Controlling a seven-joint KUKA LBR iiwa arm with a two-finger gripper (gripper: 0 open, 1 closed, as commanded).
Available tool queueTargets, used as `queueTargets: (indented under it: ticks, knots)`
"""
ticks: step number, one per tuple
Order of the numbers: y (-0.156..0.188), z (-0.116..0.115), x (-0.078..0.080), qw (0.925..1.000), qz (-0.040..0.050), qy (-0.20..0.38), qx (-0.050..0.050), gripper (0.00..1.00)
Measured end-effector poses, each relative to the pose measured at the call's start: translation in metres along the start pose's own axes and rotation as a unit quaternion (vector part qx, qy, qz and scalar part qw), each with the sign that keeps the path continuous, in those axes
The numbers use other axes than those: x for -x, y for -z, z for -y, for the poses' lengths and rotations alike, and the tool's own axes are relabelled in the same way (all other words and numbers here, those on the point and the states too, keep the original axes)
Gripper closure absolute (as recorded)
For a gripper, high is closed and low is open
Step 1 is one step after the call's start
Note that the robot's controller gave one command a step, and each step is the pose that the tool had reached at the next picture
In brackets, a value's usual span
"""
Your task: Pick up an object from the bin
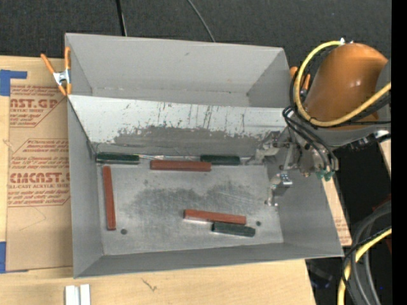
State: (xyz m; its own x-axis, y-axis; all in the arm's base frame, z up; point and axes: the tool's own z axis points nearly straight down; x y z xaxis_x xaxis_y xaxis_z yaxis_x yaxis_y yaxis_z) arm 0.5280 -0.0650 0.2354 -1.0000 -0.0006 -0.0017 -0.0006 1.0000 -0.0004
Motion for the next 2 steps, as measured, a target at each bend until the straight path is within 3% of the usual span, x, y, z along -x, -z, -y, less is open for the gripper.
queueTargets:
  ticks: [1,2]
  knots:
    - [-0.079,-0.019,-0.011,1.0000,0.0019,0.003,0.000,0.00]
    - [-0.094,-0.036,-0.034,0.9998,-0.0041,-0.017,0.001,0.00]
